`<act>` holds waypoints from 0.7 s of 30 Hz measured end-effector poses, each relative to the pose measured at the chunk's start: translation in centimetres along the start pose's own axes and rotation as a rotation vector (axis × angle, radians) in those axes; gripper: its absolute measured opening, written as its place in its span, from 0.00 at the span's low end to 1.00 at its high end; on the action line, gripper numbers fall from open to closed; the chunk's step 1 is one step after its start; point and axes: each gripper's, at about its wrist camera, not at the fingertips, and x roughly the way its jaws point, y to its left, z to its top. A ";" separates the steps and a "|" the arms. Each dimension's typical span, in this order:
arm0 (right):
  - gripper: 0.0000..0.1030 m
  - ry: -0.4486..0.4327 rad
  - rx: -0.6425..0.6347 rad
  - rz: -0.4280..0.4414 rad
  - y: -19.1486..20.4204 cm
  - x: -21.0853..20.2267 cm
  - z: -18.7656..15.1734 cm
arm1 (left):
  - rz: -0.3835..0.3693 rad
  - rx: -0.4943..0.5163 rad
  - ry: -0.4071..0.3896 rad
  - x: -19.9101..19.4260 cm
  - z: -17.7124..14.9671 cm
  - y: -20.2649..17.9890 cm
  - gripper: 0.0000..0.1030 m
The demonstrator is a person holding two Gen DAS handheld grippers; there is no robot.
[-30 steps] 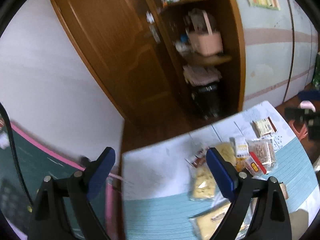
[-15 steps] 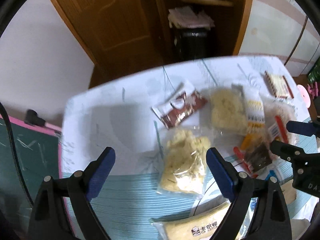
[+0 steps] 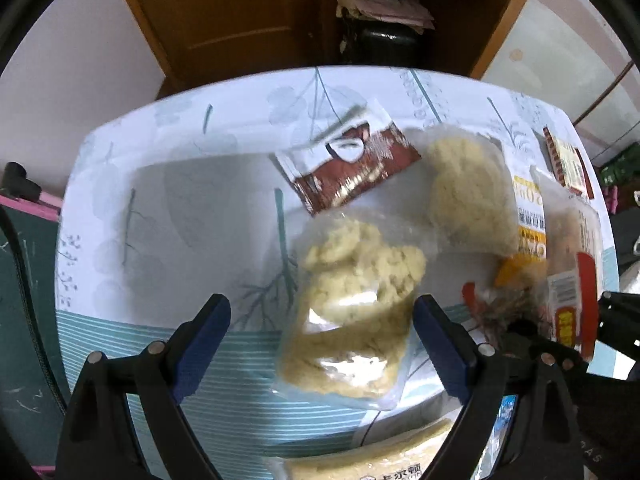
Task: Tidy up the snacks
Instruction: 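Grasp the puffed-snack bag with the left gripper while the right grasps a red-striped packet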
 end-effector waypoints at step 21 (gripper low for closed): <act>0.17 -0.152 0.171 -0.009 -2.2 -7.3 -4.1 | 0.067 0.023 -0.053 -3.3 -2.8 -1.7 0.54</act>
